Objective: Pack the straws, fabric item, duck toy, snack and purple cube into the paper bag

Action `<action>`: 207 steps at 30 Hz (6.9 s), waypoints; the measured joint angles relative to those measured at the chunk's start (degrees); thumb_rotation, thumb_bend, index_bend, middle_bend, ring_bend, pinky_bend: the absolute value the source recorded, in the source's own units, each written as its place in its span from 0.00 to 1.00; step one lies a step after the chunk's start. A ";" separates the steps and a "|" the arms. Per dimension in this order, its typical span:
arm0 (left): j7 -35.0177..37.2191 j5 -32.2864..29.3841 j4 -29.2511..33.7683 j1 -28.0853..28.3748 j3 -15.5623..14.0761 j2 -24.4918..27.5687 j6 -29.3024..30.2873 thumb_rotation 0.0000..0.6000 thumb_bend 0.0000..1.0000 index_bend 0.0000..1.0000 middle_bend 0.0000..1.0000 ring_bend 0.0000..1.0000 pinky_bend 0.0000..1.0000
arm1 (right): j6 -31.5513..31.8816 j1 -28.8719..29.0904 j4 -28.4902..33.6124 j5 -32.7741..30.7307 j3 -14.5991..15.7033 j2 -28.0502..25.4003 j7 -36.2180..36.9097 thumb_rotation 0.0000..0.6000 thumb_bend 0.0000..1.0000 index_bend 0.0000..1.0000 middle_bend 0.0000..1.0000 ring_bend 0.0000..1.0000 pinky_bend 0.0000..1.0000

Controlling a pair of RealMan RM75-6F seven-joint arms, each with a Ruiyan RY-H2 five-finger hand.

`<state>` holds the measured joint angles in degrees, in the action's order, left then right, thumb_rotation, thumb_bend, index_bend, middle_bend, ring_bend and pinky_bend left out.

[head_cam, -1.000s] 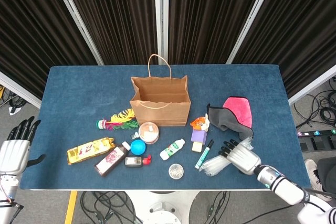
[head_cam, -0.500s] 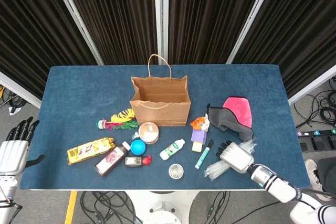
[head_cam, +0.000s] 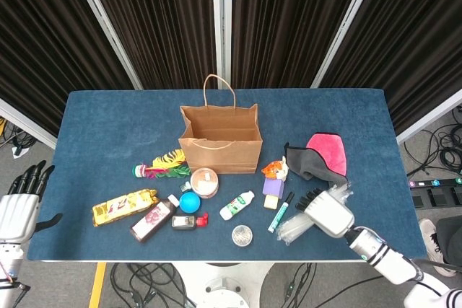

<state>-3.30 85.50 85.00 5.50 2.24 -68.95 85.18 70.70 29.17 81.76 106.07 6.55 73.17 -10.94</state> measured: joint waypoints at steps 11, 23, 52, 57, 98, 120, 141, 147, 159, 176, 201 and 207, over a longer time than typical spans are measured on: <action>0.26 -0.23 0.39 0.57 -0.12 0.17 -1.43 1.00 0.06 0.08 0.03 0.00 0.17 | 5.05 2.24 28.81 -4.30 -11.62 -15.40 -3.04 1.00 0.20 0.73 0.57 0.46 0.56; 3.41 -1.13 -2.52 1.52 0.78 0.31 -2.78 1.00 0.06 0.08 0.03 0.00 0.17 | 3.74 17.44 28.89 -25.22 -30.97 -3.55 -4.67 1.00 0.20 0.73 0.57 0.46 0.56; 6.10 -2.10 -4.69 2.47 1.04 0.93 -4.69 1.00 0.06 0.08 0.03 0.00 0.17 | 4.97 27.23 8.70 -50.45 -42.78 26.81 12.05 1.00 0.24 0.72 0.56 0.46 0.56; 6.08 -2.23 -4.53 2.33 1.08 1.13 -4.37 1.00 0.06 0.08 0.03 0.00 0.17 | 4.33 26.33 8.80 -51.17 -41.87 27.29 12.37 1.00 0.24 0.72 0.56 0.46 0.56; 6.88 -1.94 -4.88 3.14 0.61 0.21 -5.70 1.00 0.06 0.08 0.03 0.00 0.17 | 7.64 11.13 23.97 -33.02 -31.23 4.85 2.79 1.00 0.00 0.24 0.27 0.13 0.16; 6.83 -0.77 -5.22 2.75 -0.77 -0.50 -5.46 1.00 0.06 0.08 0.03 0.00 0.17 | -4.55 1.00 2.04 -43.01 -15.54 6.76 -2.34 1.00 0.00 0.14 0.13 0.00 0.00; 7.85 -1.40 -7.44 3.17 -0.67 -0.47 -6.71 1.00 0.06 0.08 0.03 0.00 0.17 | -8.78 0.14 -14.97 -47.91 -21.13 20.76 7.55 1.00 0.00 0.00 0.00 0.00 0.00; 7.68 -1.15 -8.12 3.57 -1.16 -1.03 -7.80 1.00 0.06 0.08 0.03 0.00 0.17 | -10.92 0.62 -16.52 -52.25 -22.56 21.26 3.60 1.00 0.00 0.00 0.00 0.00 0.00; 6.89 -1.33 -8.73 4.23 -1.11 -1.33 -8.74 1.00 0.06 0.08 0.03 0.00 0.17 | -16.74 1.73 -21.74 -57.35 -25.52 23.42 4.49 1.00 0.00 0.00 0.00 0.00 0.00; 5.66 -1.90 -8.51 4.69 -1.15 -1.41 -9.66 1.00 0.06 0.08 0.03 0.00 0.17 | -25.89 5.10 -27.10 -60.23 -27.78 25.85 7.48 1.00 0.00 0.00 0.00 0.00 0.00; 5.77 -1.90 -7.63 4.39 -1.35 -0.99 -9.20 1.00 0.06 0.08 0.03 0.00 0.17 | -20.60 3.46 -22.88 -53.93 -25.37 26.66 10.34 1.00 0.22 0.60 0.50 0.46 0.67; 5.77 -1.81 -7.52 4.43 -1.39 -1.04 -9.18 1.00 0.06 0.08 0.03 0.00 0.17 | -19.16 3.10 -20.93 -52.86 -24.98 26.28 9.46 1.00 0.29 0.70 0.58 0.54 0.75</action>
<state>2.47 83.69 77.48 9.93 0.86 -69.99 76.00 51.54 32.27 60.83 53.21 -18.42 99.46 -1.48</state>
